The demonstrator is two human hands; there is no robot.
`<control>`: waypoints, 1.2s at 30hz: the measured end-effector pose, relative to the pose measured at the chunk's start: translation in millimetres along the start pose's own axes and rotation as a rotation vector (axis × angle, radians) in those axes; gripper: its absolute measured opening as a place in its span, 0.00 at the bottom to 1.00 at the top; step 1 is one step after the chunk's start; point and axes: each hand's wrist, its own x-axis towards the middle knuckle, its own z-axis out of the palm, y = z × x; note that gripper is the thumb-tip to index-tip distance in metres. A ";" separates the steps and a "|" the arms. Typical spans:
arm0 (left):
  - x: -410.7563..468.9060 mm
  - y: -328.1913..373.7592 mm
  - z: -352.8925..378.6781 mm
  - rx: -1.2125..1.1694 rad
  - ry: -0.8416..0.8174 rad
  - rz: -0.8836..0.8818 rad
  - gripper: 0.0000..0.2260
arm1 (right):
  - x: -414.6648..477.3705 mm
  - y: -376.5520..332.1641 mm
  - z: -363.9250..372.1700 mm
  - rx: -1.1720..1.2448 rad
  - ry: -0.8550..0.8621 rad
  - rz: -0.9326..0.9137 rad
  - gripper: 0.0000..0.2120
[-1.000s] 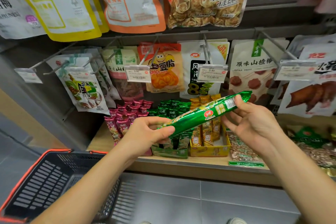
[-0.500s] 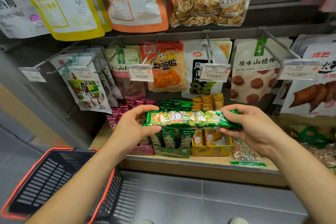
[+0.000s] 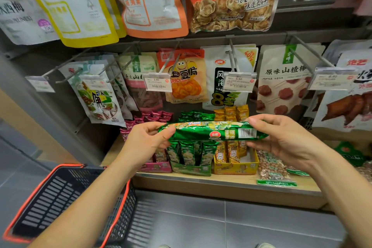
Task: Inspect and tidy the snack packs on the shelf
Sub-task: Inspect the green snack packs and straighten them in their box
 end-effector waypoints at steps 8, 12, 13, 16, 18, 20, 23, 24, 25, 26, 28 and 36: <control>2.8 2.0 7.0 0.236 0.091 -0.102 0.32 | -0.9 2.4 8.2 -0.296 0.055 -0.015 0.23; 9.3 -1.7 11.7 0.135 0.061 -0.152 0.24 | -3.9 1.7 7.1 -0.277 0.030 -0.073 0.17; 11.2 -2.8 12.6 0.093 0.064 -0.186 0.22 | -5.7 0.4 6.3 -0.255 -0.001 -0.107 0.16; 13.9 -2.8 14.7 0.072 0.075 -0.255 0.21 | -8.2 -2.1 3.2 -0.230 -0.020 -0.220 0.18; 14.3 -3.3 17.3 0.071 0.056 -0.228 0.19 | -6.1 -2.6 1.4 -0.183 0.033 -0.254 0.17; 12.6 -2.5 19.9 -0.082 -0.024 -0.201 0.16 | -3.9 -3.3 0.4 -0.133 0.094 -0.264 0.19; 9.4 -0.2 25.7 -0.250 -0.185 -0.128 0.16 | 0.0 -2.5 -3.7 -0.102 0.173 -0.242 0.22; 9.4 -0.1 28.1 -0.243 -0.184 -0.101 0.16 | 0.7 -2.3 -5.1 -0.109 0.188 -0.226 0.24; 10.9 -0.5 30.2 -0.224 -0.154 -0.086 0.16 | 0.4 -2.3 -6.1 -0.130 0.194 -0.212 0.24; 12.5 -0.7 32.1 -0.209 -0.125 -0.088 0.16 | -0.7 -2.4 -6.9 -0.165 0.188 -0.207 0.25; 16.7 -3.9 34.6 -0.192 -0.122 -0.121 0.16 | -4.4 -3.7 -8.2 -0.232 0.147 -0.226 0.24; 28.3 -6.8 64.9 -0.014 -0.193 -0.289 0.24 | -19.1 -18.7 -15.5 -0.603 0.108 -0.550 0.18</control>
